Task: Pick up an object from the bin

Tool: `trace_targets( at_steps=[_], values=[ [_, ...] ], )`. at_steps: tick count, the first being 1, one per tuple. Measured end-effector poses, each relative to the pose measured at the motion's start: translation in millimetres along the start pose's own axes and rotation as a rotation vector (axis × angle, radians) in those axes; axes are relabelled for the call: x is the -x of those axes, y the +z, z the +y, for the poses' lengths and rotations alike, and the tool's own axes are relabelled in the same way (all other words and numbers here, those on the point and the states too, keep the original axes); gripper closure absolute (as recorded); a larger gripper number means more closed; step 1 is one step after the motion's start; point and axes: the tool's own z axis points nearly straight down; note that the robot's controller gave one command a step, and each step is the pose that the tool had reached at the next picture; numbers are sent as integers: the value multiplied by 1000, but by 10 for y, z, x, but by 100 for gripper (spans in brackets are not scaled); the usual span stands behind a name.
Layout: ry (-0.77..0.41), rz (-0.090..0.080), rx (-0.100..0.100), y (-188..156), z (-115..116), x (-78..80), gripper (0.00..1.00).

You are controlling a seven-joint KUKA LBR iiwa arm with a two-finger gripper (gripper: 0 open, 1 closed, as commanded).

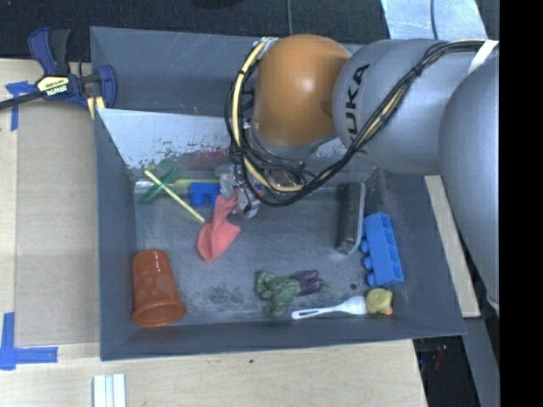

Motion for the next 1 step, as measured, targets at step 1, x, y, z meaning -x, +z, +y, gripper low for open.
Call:
trace_targets(
  at_steps=[1],
  values=[
    [-11,7,3,-278,-25,-38,100]
  ],
)
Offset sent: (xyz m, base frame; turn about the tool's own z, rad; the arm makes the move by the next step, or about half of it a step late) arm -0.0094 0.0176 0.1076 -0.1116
